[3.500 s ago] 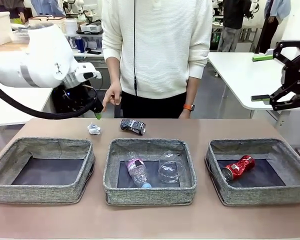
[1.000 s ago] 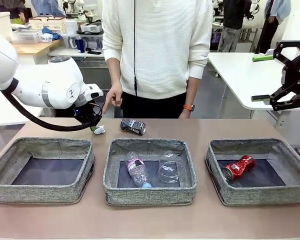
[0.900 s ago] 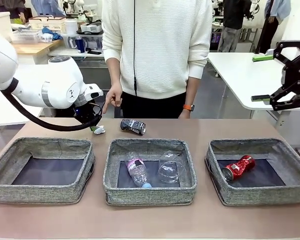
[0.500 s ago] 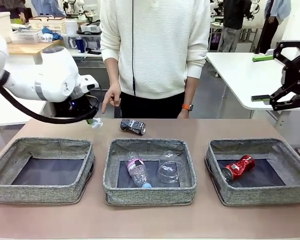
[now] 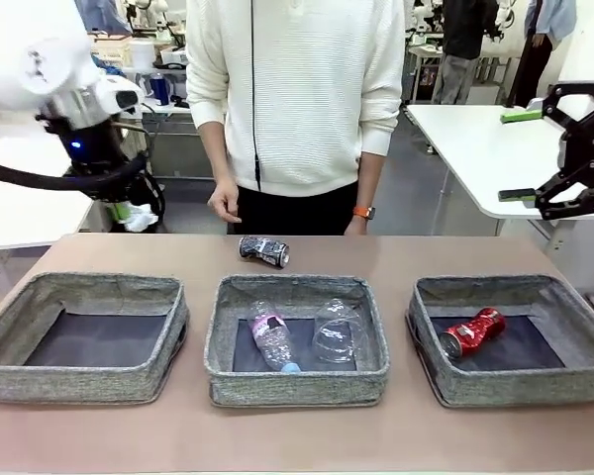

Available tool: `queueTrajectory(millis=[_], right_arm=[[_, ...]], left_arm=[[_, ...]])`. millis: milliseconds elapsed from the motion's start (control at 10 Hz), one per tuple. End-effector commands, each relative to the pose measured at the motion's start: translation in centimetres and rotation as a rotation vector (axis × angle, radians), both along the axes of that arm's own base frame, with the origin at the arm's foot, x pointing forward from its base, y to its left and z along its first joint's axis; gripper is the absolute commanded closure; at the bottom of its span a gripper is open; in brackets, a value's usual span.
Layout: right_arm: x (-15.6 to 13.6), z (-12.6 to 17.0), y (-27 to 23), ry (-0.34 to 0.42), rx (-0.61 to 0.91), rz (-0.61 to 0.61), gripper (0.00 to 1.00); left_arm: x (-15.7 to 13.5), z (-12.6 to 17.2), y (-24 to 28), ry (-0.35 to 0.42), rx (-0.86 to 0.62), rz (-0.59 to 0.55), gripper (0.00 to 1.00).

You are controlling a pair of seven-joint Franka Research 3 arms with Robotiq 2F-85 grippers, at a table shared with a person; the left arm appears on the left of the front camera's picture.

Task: Sort the waste into the appropriate baskets.
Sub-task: Pick up the waste item pointed out by the person.

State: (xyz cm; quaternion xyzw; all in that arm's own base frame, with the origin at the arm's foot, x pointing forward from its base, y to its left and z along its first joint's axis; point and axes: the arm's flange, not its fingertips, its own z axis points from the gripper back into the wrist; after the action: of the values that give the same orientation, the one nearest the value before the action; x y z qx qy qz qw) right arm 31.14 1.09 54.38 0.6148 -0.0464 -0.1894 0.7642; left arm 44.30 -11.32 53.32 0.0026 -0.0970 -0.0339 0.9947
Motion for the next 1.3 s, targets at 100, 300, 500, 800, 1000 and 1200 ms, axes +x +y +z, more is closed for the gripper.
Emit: queueTrajectory(millis=[100,300,500,800,1000,1200], right_arm=[[0.1,0.2,0.1,-0.012,0.023,0.0,0.0],[0.1,0.2,0.1,-0.012,0.023,0.0,0.0],[0.1,0.2,0.1,-0.012,0.023,0.0,0.0],[0.1,0.2,0.1,-0.012,0.023,0.0,0.0],[0.1,0.2,0.1,-0.012,0.023,0.0,0.0],[0.1,0.2,0.1,-0.012,0.023,0.0,0.0]], left_arm=[[-7.5,-0.7,-0.9,-0.118,0.129,-0.132,1.0],[-6.5,1.0,-1.1,-0.058,0.1,-0.078,1.0],[-6.5,1.0,-1.1,-0.058,0.1,-0.078,1.0],[-8.4,1.2,-4.0,0.043,0.085,-0.016,0.99],[-12.2,7.2,-11.4,0.039,0.054,0.171,0.99],[-15.9,12.0,-17.5,0.082,0.115,0.297,0.99]])
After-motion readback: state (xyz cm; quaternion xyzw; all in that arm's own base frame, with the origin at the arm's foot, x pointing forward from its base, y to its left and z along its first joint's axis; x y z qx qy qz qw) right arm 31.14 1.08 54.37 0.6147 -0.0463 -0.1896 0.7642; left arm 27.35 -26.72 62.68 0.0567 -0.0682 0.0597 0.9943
